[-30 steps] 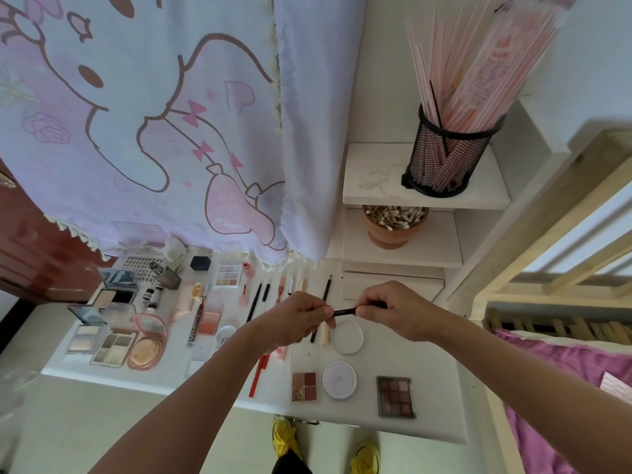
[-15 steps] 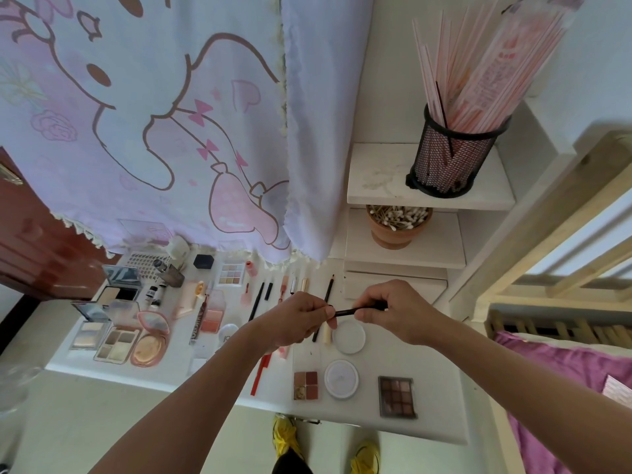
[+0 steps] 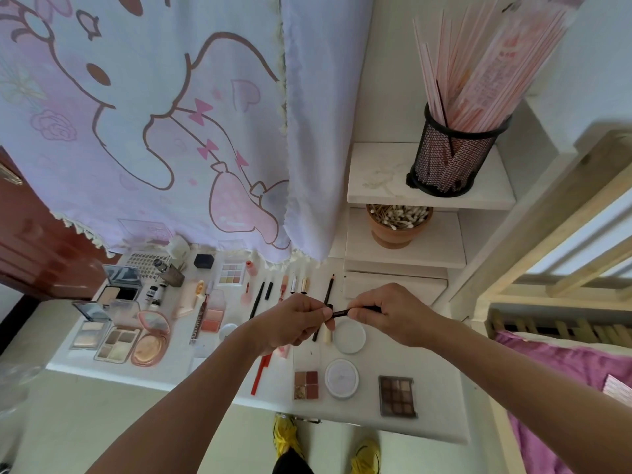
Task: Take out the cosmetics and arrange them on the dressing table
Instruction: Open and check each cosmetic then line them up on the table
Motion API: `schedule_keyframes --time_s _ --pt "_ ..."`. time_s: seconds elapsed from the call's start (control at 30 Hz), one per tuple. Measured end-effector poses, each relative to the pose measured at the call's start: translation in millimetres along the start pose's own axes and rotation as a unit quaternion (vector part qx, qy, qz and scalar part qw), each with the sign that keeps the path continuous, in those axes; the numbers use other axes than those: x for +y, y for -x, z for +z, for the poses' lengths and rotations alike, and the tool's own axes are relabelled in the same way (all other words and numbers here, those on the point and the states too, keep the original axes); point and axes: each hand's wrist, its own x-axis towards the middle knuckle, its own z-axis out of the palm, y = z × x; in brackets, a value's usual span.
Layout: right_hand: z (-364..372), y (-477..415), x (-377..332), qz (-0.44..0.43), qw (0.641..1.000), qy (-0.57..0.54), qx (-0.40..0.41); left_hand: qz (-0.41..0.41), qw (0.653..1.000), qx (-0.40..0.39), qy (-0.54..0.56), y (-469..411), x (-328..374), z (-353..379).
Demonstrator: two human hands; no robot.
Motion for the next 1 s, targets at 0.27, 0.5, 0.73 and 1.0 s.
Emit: schedule_keyframes --time_s 0.27,0.5,0.73,1.0 --pt "4 0 -11 0.019 0.986 0.153 -0.065 -0.007 0.999 0.005 -0.042 0 4 0" --pt "5 3 -10 -0.044 0.978 0.195 -0.050 -0.009 0.999 -0.008 -0.047 1 4 -4" --pt "4 6 -8 -0.051 0.969 0.236 -0.041 -0.003 0.999 -0.006 -0.040 1 3 -3" --pt "-3 9 2 0.000 0.994 0.107 -0.032 -0.012 1.000 -0.008 -0.019 3 -6 -5"
